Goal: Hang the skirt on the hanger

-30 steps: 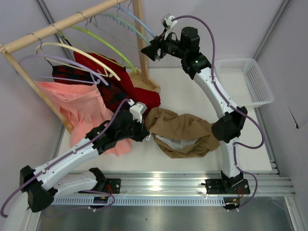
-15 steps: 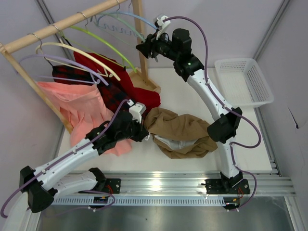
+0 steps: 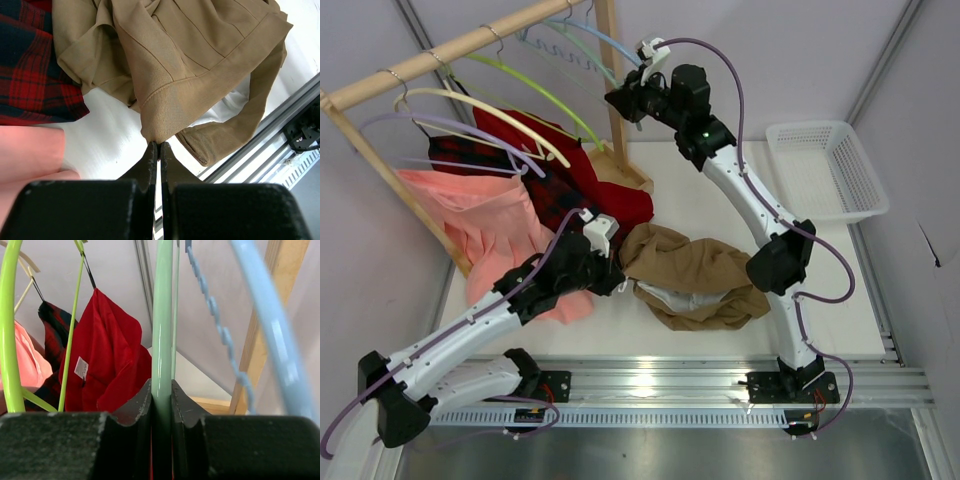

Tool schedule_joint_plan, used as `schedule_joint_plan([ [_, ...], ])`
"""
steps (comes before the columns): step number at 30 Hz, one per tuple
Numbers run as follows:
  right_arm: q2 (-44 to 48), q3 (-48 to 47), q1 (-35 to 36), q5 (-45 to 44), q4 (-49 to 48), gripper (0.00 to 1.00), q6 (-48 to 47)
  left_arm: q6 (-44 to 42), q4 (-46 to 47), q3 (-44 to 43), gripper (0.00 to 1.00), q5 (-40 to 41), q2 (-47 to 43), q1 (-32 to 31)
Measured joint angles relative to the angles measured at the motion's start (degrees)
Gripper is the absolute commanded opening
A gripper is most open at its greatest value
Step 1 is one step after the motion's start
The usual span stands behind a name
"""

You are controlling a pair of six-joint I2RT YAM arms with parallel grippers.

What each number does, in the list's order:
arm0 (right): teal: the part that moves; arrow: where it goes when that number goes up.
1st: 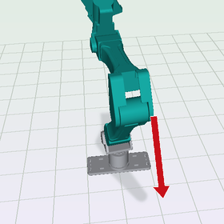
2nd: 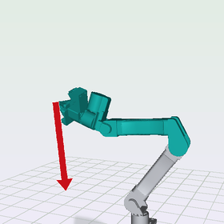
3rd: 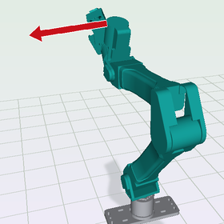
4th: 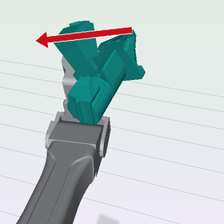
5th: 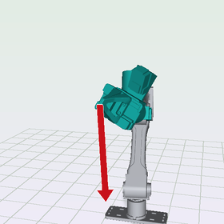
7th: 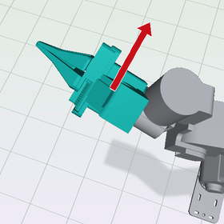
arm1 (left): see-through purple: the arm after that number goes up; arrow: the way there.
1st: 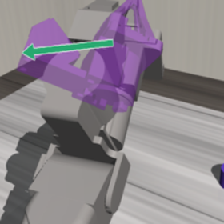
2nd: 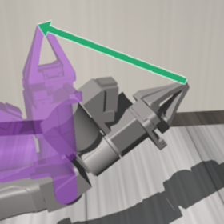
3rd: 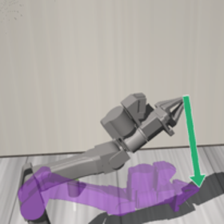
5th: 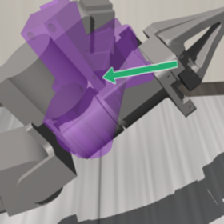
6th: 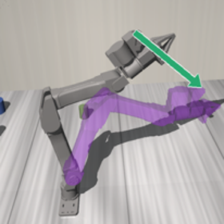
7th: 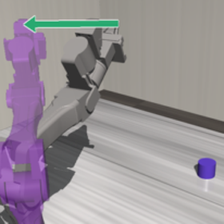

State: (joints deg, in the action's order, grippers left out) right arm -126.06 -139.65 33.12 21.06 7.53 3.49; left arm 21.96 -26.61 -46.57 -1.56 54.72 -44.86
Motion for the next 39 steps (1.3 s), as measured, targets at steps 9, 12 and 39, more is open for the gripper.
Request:
schedule_joint_plan([
  [9,1.9,2.95,0.31,-2.86,-5.86,0.0,4.46,0.0,0.66,1.05,0.0,-0.11,-0.63,0.76],
  [12,2.21,2.99,0.37,-2.93,-5.68,0.0,5.86,0.0,1.09,1.77,0.0,-0.15,-1.18,1.09],
  [39,42.12,38.4,2.73,-11.39,1.4,0.0,1.2,-1.11,2.84,2.47,0.0,-5.27,-0.39,3.45],
])
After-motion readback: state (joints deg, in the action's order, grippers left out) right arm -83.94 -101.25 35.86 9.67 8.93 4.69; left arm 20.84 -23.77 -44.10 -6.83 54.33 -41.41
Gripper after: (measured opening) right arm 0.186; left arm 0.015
